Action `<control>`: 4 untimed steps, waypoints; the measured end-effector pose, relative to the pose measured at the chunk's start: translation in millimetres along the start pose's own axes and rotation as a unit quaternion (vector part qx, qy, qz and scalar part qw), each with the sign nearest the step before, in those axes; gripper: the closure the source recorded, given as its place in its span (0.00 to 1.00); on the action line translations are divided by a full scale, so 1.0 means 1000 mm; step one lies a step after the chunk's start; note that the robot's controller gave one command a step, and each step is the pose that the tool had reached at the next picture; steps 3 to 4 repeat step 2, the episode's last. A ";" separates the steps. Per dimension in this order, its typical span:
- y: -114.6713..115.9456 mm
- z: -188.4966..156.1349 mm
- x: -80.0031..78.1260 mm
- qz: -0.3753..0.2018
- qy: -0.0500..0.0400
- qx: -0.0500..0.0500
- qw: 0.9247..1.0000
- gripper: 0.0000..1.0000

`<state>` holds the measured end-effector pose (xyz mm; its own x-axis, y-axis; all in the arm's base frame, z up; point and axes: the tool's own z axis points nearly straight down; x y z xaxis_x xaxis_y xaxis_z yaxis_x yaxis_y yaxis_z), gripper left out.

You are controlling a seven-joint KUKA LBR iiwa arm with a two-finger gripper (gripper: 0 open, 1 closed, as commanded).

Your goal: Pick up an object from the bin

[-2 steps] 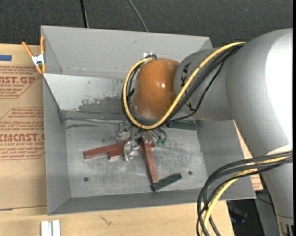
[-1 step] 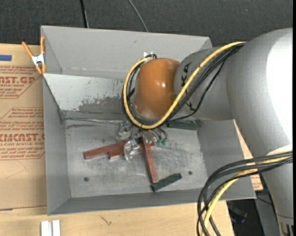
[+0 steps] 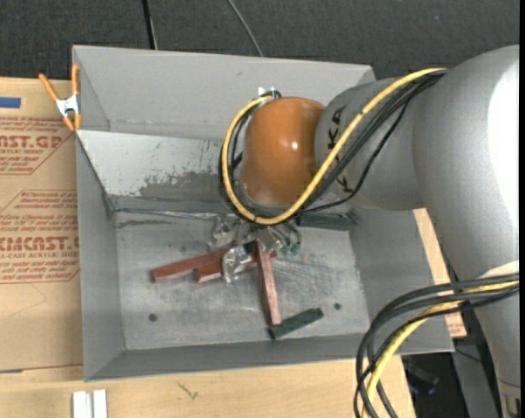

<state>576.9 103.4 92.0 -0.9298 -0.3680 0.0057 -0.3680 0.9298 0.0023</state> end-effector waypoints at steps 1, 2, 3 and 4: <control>0.000 -0.031 0.000 0.000 -0.001 0.000 1.000 1.00; 0.000 -0.057 -0.001 0.000 -0.003 0.001 1.000 1.00; 0.000 -0.057 -0.001 0.000 -0.003 0.001 1.000 1.00; 0.000 -0.057 -0.001 0.000 -0.003 0.001 1.000 1.00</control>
Offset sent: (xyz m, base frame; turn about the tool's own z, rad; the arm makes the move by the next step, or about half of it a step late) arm 0.0000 -0.0001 0.0211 0.0000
